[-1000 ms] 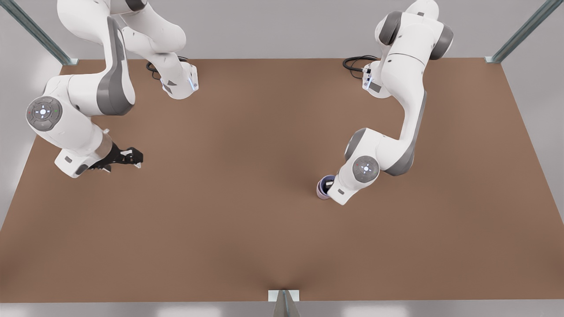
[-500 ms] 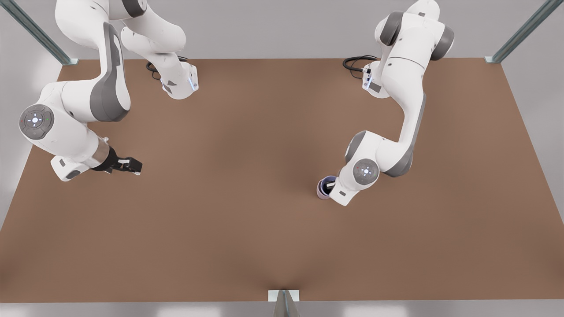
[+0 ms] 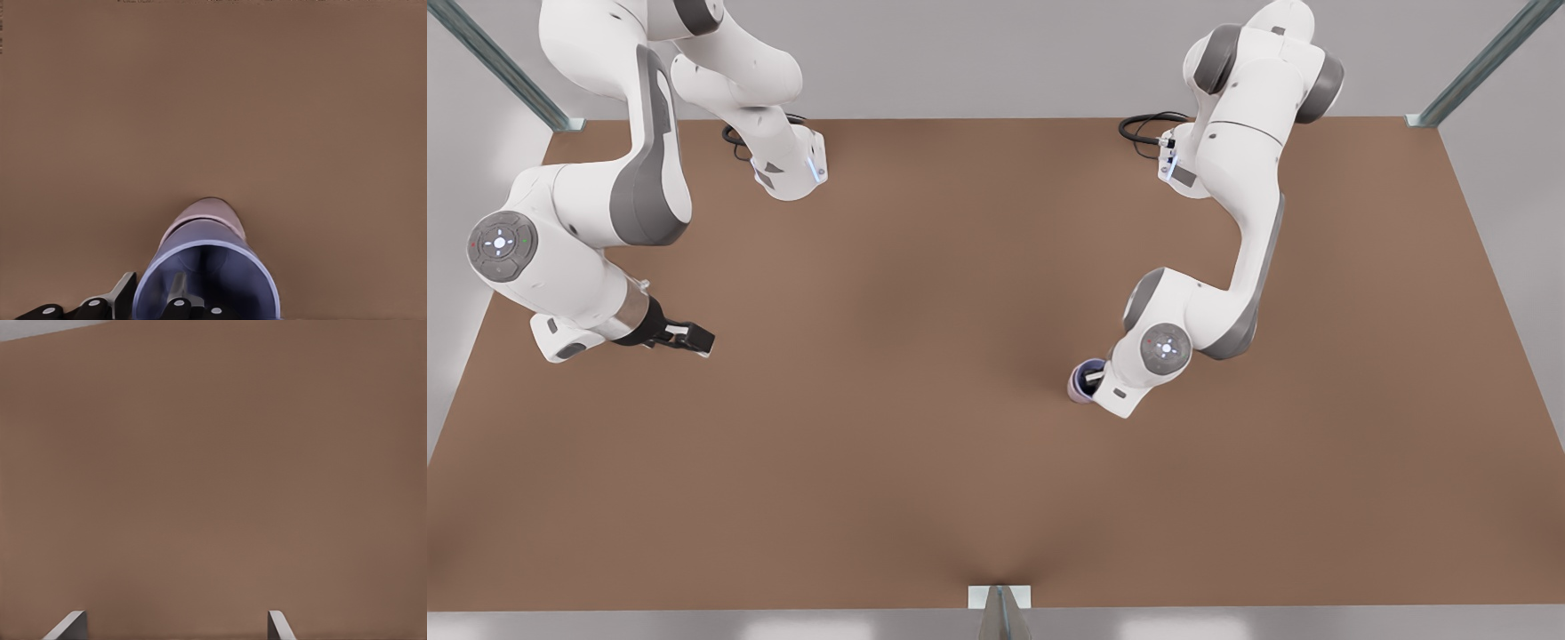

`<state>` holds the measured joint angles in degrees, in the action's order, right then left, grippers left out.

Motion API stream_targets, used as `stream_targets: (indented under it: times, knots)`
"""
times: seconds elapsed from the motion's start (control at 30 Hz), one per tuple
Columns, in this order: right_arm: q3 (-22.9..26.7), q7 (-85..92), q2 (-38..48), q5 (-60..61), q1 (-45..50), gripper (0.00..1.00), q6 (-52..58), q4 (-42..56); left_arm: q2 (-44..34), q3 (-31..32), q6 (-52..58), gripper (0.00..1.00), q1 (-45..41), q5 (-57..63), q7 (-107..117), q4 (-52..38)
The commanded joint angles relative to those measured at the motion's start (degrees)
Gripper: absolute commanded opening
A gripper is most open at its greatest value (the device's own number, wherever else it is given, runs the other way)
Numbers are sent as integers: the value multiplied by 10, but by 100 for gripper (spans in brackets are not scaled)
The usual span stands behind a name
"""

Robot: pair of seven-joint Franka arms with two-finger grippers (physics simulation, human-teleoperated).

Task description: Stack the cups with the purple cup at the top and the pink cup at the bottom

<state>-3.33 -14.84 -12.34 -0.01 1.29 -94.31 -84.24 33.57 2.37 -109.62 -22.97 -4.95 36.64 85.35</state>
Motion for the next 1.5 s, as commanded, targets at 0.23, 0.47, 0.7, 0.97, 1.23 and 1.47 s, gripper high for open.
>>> stream_targets:
  times: [0.23, 0.47, 0.7, 0.97, 1.23, 1.47]
  knots:
    - [-1, -42, 0, -1, 1, 100, -1, 0, -2, 1, -8, 49, 4, 0, 9, 0]
    - [-1, -42, 0, -1, 3, 100, -2, 0, -3, 1, -7, 100, 4, -1, 9, 0]
    - [-1, -42, 0, 0, 2, 100, -3, 0, -6, 1, 1, 100, 7, -1, 10, 0]
    - [-1, -43, 0, 0, 3, 100, -3, 0, -6, 2, 2, 100, 11, -1, 9, 0]
    - [-1, -41, 0, 2, 4, 100, -3, 0, -33, 12, 78, 99, 13, 0, -11, -19]
    - [-1, -41, 0, 2, 2, 100, -10, 0, -169, -109, 239, 100, 74, 32, -366, -63]
